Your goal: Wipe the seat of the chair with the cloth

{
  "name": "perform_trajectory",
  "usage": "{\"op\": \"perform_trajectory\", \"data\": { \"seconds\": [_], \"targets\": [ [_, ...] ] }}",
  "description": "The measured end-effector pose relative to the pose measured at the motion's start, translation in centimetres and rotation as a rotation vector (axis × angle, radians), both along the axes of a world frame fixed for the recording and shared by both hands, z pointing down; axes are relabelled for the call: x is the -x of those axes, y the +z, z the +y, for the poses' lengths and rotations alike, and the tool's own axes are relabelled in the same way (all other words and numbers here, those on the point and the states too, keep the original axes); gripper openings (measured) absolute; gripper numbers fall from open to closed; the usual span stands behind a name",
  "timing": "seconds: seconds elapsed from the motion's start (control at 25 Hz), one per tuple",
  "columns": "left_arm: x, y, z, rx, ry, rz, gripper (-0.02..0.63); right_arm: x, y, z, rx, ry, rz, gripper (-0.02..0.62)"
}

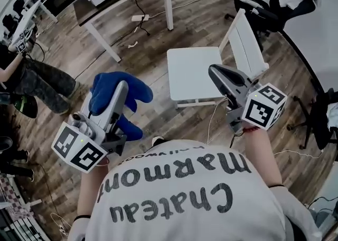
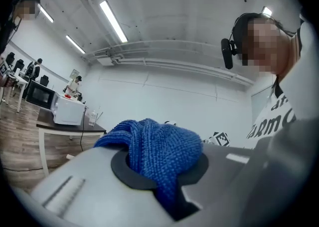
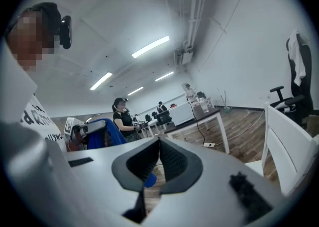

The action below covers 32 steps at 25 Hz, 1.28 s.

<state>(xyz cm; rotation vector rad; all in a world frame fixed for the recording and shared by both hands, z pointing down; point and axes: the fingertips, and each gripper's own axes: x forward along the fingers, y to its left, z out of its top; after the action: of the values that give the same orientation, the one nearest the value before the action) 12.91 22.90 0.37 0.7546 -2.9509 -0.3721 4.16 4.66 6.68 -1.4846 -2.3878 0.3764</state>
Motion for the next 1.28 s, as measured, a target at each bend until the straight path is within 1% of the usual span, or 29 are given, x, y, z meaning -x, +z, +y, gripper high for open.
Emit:
{"op": "perform_trajectory", "data": {
  "seconds": [0.44, 0.52, 0.6, 0.72, 0.88, 0.96, 1.08, 1.28],
  "targets": [
    [5.0, 2.4, 9.9, 0.007, 0.166, 0.042, 0.051, 3.2, 1.6, 8.0, 0.004, 0.199, 0.033, 0.014],
    [5.8, 3.0, 11.7, -0.004, 0.184, 0.046, 0.049, 3.1, 2.5, 9.5, -0.012, 0.22, 0.051, 0.014],
    [6.4, 3.7, 13.1, -0.032, 0.185, 0.054, 0.051, 2.7, 3.8, 10.6, -0.052, 0.221, 0.082, 0.014],
    [7.0, 5.2, 13.8, -0.074, 0.191, 0.087, 0.051, 2.6, 5.6, 11.5, -0.109, 0.218, 0.13, 0.014],
    [8.2, 7.7, 14.4, -0.073, 0.218, 0.15, 0.049, 3.9, 6.7, 12.7, -0.133, 0.23, 0.149, 0.014],
    [8.9, 8.3, 14.4, -0.069, 0.232, 0.166, 0.051, 4.9, 6.8, 12.6, -0.128, 0.268, 0.13, 0.014],
    [10.8, 8.6, 14.1, -0.06, 0.249, 0.167, 0.049, 7.1, 6.8, 12.1, -0.102, 0.329, 0.104, 0.014],
    [14.7, 8.8, 12.8, -0.052, 0.292, 0.177, 0.051, 10.5, 8.2, 11.3, -0.09, 0.381, 0.141, 0.014]
  ]
}}
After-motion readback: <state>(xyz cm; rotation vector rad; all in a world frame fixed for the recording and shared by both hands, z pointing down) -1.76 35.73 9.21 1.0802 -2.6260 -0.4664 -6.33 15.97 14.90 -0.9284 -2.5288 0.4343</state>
